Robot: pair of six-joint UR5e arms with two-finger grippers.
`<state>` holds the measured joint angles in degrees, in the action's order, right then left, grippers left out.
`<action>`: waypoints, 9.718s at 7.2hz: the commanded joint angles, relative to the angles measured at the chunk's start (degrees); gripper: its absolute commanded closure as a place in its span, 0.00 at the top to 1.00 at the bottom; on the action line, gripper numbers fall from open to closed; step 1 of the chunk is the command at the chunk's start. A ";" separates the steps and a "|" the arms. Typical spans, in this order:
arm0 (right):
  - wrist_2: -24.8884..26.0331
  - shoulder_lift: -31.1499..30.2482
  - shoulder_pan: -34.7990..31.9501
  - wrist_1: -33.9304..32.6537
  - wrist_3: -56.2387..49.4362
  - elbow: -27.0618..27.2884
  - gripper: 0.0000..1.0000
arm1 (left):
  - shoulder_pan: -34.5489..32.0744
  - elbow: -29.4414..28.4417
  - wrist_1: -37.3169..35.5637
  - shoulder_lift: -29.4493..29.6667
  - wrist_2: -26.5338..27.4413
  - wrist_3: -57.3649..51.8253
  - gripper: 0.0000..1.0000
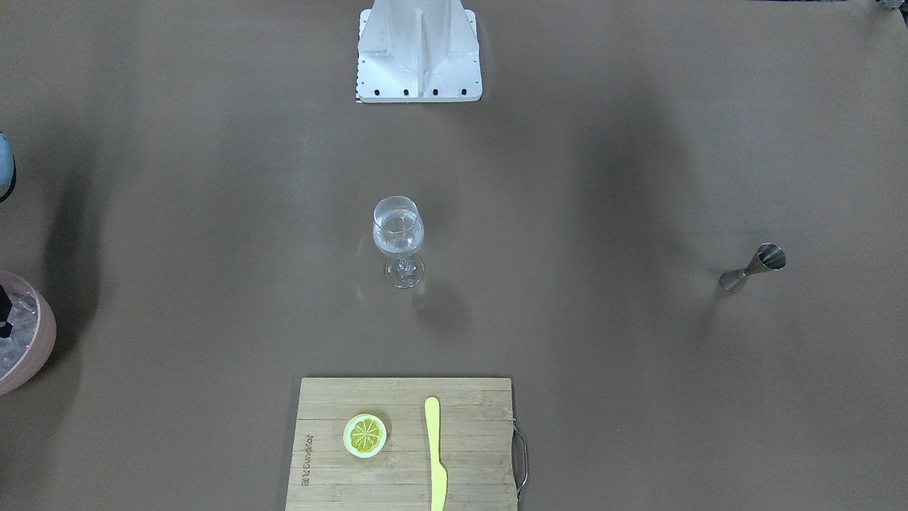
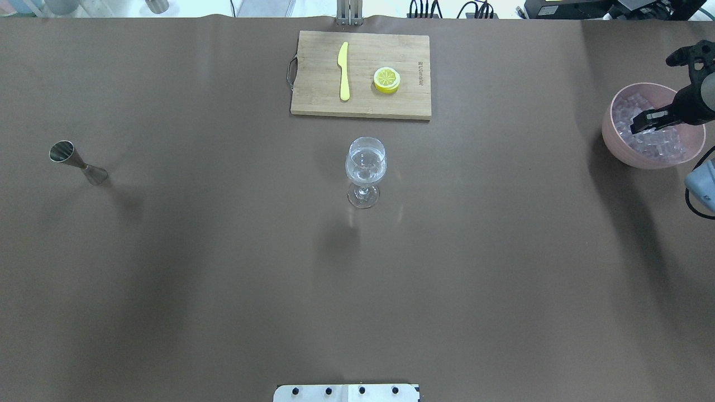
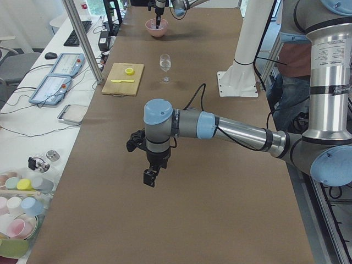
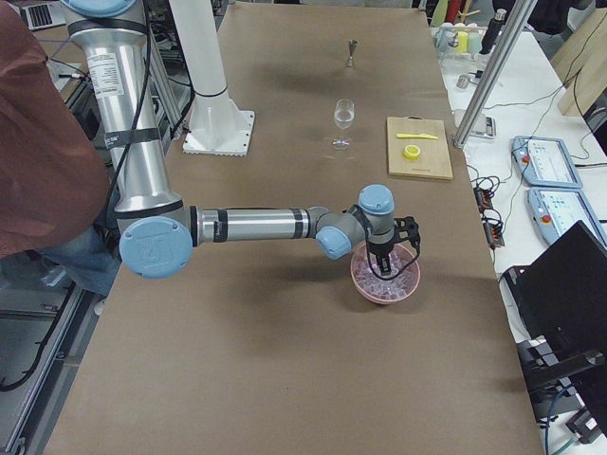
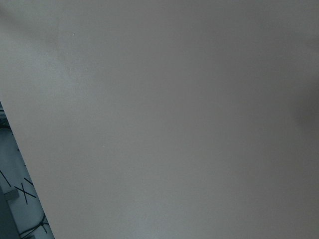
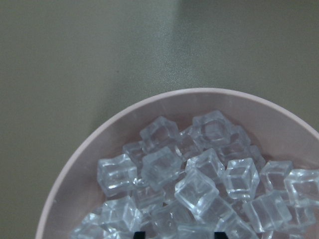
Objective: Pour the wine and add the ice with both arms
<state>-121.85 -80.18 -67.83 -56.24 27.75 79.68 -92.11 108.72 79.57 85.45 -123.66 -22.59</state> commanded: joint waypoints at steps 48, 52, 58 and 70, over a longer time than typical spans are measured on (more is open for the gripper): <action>-5.67 -1.80 -18.80 -54.06 -38.53 21.77 1.00 | -0.17 -4.90 -0.04 -0.54 -8.75 13.75 0.99; -5.60 -14.02 -21.46 -39.65 -39.00 18.94 1.00 | -1.05 -3.69 -0.03 -2.57 -9.85 13.80 0.99; -5.16 -12.56 -21.37 -39.56 -37.78 16.38 1.00 | -0.97 -4.13 0.14 -2.04 -9.84 13.80 0.99; -4.98 -10.18 -21.37 -39.29 -37.77 19.55 1.00 | -0.53 -5.89 0.23 -1.69 -9.84 14.15 0.99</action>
<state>-126.78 -90.32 -89.25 -95.54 -9.96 99.27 -92.71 102.97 79.80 83.68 -133.51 -8.52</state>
